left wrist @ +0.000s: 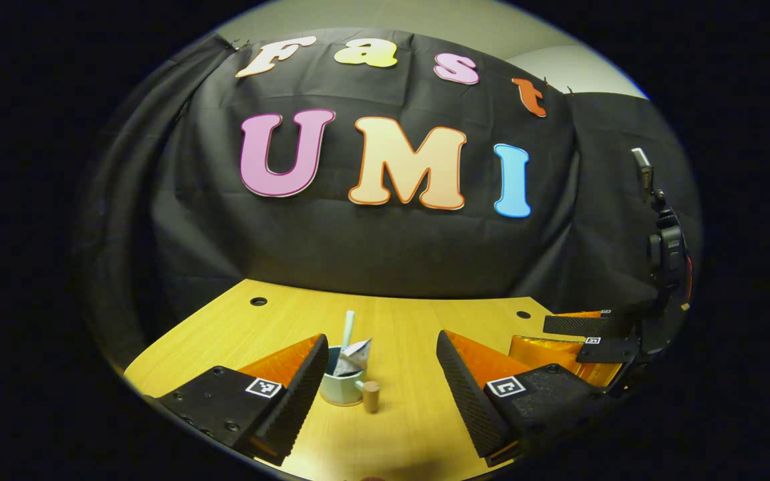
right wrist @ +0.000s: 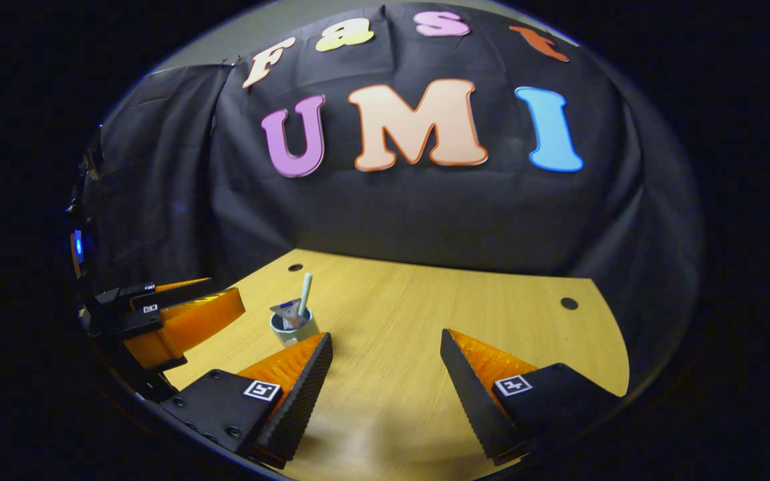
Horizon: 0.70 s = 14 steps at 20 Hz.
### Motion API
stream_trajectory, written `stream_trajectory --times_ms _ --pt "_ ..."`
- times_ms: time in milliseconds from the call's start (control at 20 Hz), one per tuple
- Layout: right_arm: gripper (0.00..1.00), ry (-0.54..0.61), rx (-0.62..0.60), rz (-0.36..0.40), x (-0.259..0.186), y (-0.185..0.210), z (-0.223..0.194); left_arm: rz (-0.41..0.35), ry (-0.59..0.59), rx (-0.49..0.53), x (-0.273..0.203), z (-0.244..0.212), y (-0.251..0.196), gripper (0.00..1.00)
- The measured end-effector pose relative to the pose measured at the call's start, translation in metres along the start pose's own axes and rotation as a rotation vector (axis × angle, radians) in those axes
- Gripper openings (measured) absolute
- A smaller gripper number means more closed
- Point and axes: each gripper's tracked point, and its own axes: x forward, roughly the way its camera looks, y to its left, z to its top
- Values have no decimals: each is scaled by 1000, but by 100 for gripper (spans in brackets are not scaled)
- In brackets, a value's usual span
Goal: Put the toothbrush and toothpaste on the desktop into the cup, then pick up the cup and place it on the coaster on the desktop.
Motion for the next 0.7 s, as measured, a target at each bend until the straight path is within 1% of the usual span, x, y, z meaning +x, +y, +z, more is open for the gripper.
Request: stream_trajectory --times_ms 100,200,300,400,500,600,700 --pt "100 -85 0 -25 -22 -14 16 10 -31 27 -7 11 -17 95" --pt "100 -145 -4 -54 -39 -30 30 11 -71 36 -16 23 -33 95" --pt "100 -189 7 -65 -55 -35 41 -5 -104 48 -25 36 -44 95" --pt "100 -221 17 -93 -62 -42 52 -25 -121 62 -30 45 -50 94" --pt "100 -230 46 -96 -71 -40 60 -36 -123 74 -35 51 -50 94" --pt "100 -272 42 -123 -77 -44 70 -34 -149 83 -39 63 -46 95" --pt "100 -283 50 -136 -82 -44 74 -41 -159 88 -42 67 -44 94"
